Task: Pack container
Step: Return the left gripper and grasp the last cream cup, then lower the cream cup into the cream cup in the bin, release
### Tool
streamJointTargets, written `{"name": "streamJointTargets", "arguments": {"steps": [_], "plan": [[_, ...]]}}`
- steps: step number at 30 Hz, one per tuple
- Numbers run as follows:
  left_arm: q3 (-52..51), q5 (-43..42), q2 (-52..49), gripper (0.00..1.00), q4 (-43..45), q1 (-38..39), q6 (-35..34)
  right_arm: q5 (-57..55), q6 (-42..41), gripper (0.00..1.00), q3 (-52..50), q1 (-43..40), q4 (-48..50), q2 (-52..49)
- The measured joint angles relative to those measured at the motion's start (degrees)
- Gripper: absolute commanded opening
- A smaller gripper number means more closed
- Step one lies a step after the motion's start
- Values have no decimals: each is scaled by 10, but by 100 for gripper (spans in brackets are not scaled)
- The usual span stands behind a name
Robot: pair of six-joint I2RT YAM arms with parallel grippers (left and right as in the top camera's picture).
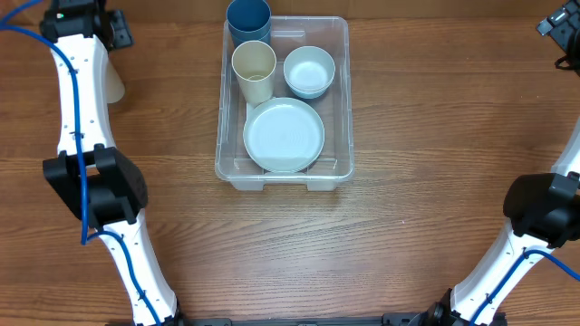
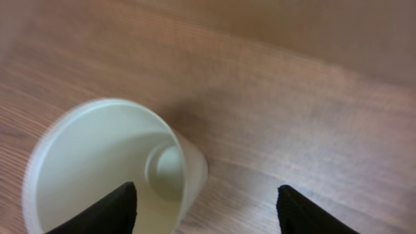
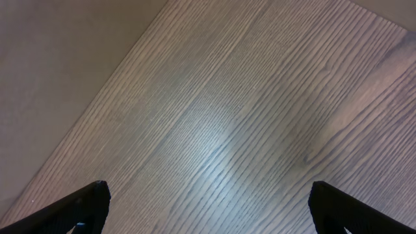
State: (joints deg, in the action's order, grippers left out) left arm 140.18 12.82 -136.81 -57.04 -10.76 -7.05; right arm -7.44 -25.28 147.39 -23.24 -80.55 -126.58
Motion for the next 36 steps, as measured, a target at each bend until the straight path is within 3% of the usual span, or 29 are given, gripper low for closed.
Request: {"name": "streamJointTargets", "arguments": {"steps": [2,4,5,13,17,20,25,30,36], "plan": [[0,-2,-15,54,-12,0,0,0,0,100,0,0,0,0],[0,-2,-33,14,-24,0,2,0,0,100,0,0,0,0],[0,-2,-40,4,-30,0,-1,0,0,100,0,0,0,0],[0,-23,-39,4,-69,1,-16,0,0,100,0,0,0,0],[-1,-110,20,4,-113,17,-20,0,0,100,0,0,0,0],[-1,-156,137,4,-137,71,-14,0,0,100,0,0,0,0],[9,-156,297,4,-156,232,16,0,0,100,0,0,0,0],[7,-138,274,4,-216,296,15,0,0,100,0,0,0,0],[4,-134,224,4,-211,314,15,0,0,100,0,0,0,0]]}}
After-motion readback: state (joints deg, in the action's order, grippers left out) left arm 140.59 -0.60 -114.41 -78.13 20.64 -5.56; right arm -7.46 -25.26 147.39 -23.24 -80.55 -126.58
